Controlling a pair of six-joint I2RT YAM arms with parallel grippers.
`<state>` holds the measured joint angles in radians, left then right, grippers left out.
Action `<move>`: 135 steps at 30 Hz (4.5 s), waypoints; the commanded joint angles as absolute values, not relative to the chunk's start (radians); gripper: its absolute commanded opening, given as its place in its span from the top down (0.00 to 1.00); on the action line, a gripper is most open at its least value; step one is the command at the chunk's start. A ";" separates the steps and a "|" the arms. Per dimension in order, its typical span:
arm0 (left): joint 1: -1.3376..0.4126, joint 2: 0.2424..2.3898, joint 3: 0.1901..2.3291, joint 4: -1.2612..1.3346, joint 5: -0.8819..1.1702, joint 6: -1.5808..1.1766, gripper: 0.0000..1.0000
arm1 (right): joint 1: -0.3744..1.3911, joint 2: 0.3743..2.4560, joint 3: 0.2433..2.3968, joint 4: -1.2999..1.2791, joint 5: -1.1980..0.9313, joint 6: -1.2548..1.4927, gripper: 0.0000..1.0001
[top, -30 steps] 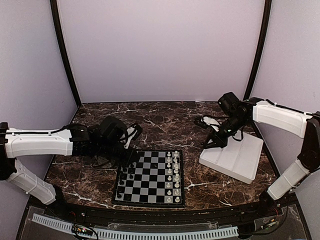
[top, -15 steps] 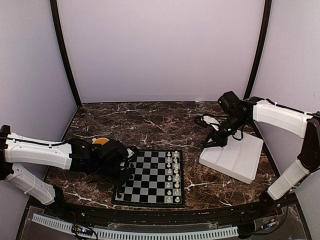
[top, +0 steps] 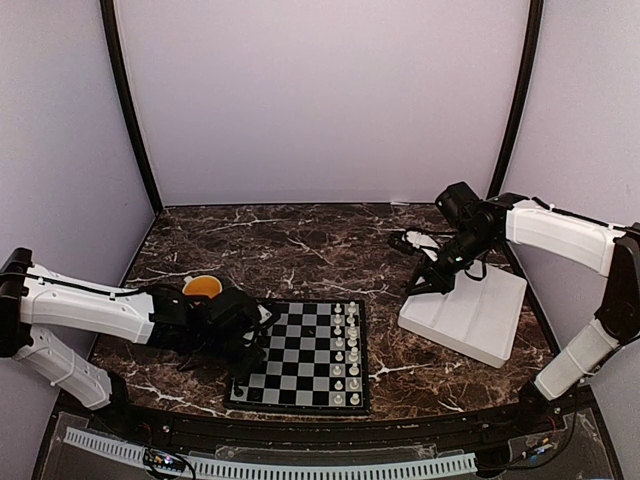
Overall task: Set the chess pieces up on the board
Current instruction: Place the pawn on c7, then pass from the right arm to the left
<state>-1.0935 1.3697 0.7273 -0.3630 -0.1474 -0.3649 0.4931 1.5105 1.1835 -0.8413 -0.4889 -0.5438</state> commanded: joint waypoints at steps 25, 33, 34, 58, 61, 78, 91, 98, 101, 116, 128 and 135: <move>-1.101 1.451 0.716 -0.318 -0.133 -0.372 0.89 | 0.497 1.510 1.204 -0.842 -0.489 -0.544 0.92; -1.103 1.439 0.718 -0.354 -0.153 -0.381 0.91 | 0.497 1.511 1.204 -0.841 -0.494 -0.542 0.92; -1.103 1.439 0.719 -0.356 -0.152 -0.383 0.91 | 0.497 1.510 1.204 -0.841 -0.495 -0.542 0.92; -1.112 1.436 0.715 -0.377 -0.168 -0.410 0.84 | 0.497 1.516 1.207 -0.841 -0.504 -0.543 0.92; -1.118 1.427 0.723 -0.381 -0.174 -0.407 0.82 | 0.498 1.515 1.206 -0.842 -0.504 -0.544 0.92; -1.122 1.262 0.888 -0.285 -0.181 -0.370 0.64 | 0.505 1.517 1.263 -0.878 -0.536 -0.565 0.91; -0.978 1.557 1.087 0.168 0.194 -0.606 0.60 | 0.649 1.612 1.452 -0.951 -0.480 -0.586 0.91; -0.928 1.663 1.116 0.349 0.355 -0.718 0.59 | 0.717 1.623 1.474 -0.940 -0.411 -0.580 0.91; -0.923 1.696 1.129 0.377 0.419 -0.750 0.58 | 0.730 1.635 1.491 -0.945 -0.401 -0.580 0.91; -0.911 1.784 1.153 0.470 0.547 -0.833 0.66 | 0.764 1.639 1.508 -0.945 -0.376 -0.581 0.91; -0.900 1.833 1.157 0.568 0.604 -0.892 0.80 | 0.774 1.621 1.494 -0.937 -0.377 -0.589 0.91; -0.892 1.843 1.147 0.601 0.627 -0.908 0.89 | 0.773 1.614 1.483 -0.926 -0.369 -0.580 0.88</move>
<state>-0.8948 1.8427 1.1294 0.5365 0.5922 -0.8970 0.7578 1.6436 1.4811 -0.9600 -0.3546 -0.5835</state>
